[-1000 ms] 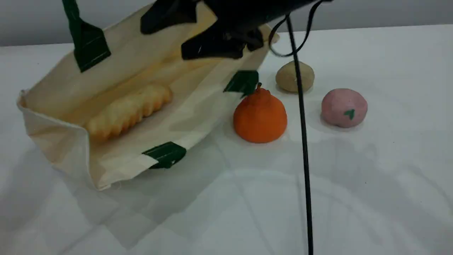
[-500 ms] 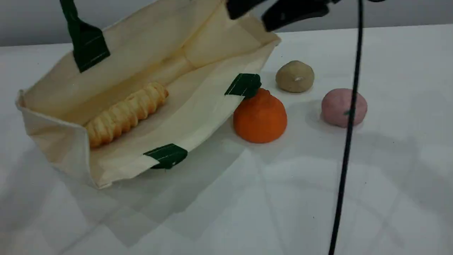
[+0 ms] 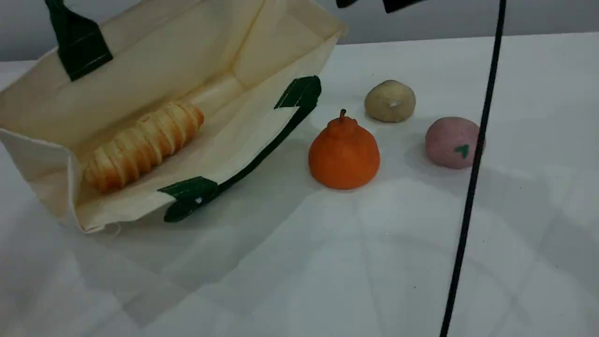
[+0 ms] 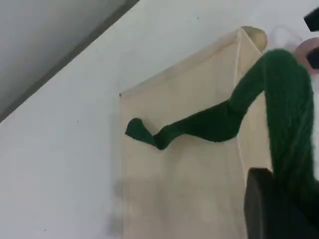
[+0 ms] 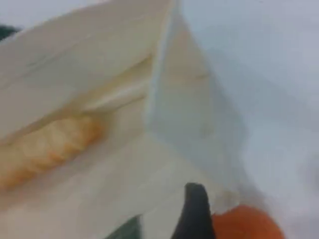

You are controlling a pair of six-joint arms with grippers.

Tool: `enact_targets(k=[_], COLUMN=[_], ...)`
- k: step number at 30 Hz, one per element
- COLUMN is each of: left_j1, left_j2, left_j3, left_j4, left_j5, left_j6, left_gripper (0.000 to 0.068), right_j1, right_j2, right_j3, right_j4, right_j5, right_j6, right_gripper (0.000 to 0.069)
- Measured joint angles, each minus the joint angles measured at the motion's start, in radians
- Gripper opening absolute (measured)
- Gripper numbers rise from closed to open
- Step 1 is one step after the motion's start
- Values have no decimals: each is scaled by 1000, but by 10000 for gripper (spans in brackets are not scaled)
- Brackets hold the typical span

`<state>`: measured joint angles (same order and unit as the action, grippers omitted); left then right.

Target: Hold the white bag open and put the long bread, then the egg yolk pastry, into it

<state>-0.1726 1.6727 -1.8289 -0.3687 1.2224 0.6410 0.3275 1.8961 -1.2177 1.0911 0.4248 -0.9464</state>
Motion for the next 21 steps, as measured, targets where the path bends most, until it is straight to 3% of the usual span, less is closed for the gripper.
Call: enact_targets(k=[10,16,21], left_j1=[0,0,0], left_j2=[0,1,1], left_j3=[1,1,1], left_j4=[-1,-4,-5], left_j5=[-1,-1,-1], left_j6=[0,0,1], left_gripper=[83,83,83], right_j1=[-42,-107,-108], right_j2=[159,201,252], right_j3=[-93,-98,-105], right_j4=[-17,-25,-23], right_j5=[-25,-36,-41], right_j6=[3,9,11], right_gripper=[519,519,519])
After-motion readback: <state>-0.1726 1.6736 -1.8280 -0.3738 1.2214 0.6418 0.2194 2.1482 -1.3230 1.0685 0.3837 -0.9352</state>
